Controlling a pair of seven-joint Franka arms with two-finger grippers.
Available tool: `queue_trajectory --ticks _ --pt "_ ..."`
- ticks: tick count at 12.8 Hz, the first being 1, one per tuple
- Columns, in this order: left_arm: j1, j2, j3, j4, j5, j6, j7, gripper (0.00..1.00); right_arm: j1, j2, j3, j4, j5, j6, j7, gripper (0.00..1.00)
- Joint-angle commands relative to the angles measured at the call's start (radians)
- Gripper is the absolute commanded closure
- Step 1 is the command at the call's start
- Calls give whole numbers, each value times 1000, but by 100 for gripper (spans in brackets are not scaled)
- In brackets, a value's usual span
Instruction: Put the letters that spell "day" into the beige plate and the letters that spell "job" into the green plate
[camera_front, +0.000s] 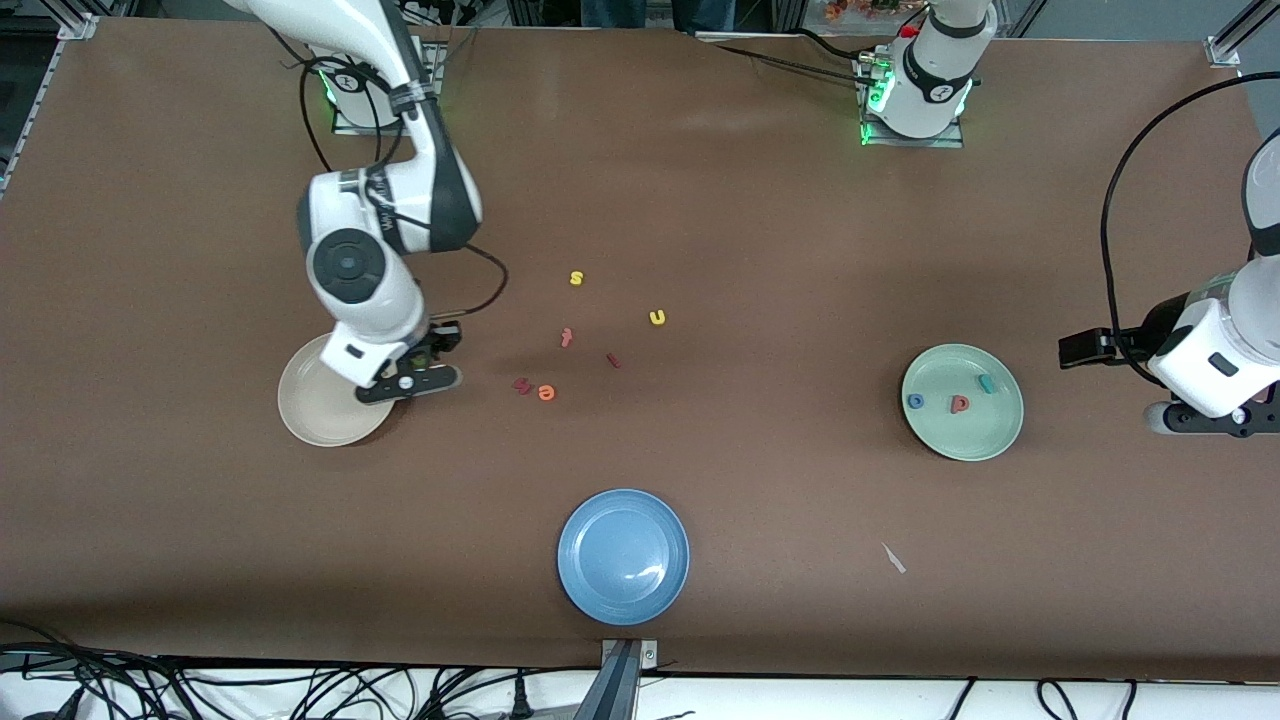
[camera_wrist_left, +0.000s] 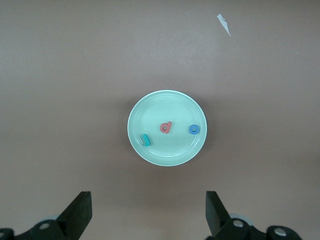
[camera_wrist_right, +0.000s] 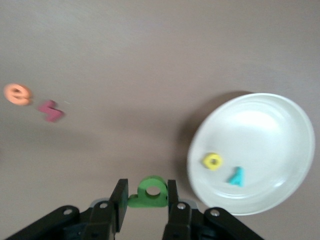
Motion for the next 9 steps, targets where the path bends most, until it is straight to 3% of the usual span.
queue_trajectory --ticks 1,2,4,5,7,8,9 --pt "-16 -2 8 28 -6 -22 23 0 5 -80 -98 -105 21 21 -213 84" --pt "-48 -17 31 19 -8 -22 24 0 2 -79 -133 -112 31 23 -284 84" --pt "-175 -42 195 14 -28 -22 33 0 -43 -67 -147 -115 67 43 -379 83" --pt "-206 -54 244 11 -69 -21 36 0 -52 -59 -147 -119 87 54 -402 83" --pt "-221 -54 278 7 -129 -10 68 0 -57 -56 -147 -121 107 55 -419 83" --pt "-272 -56 338 2 -133 -9 87 2 -69 -54 -147 -121 109 55 -423 80" --pt "-340 -69 423 -6 -165 8 104 2 -75 -53 -146 -121 109 58 -423 72"
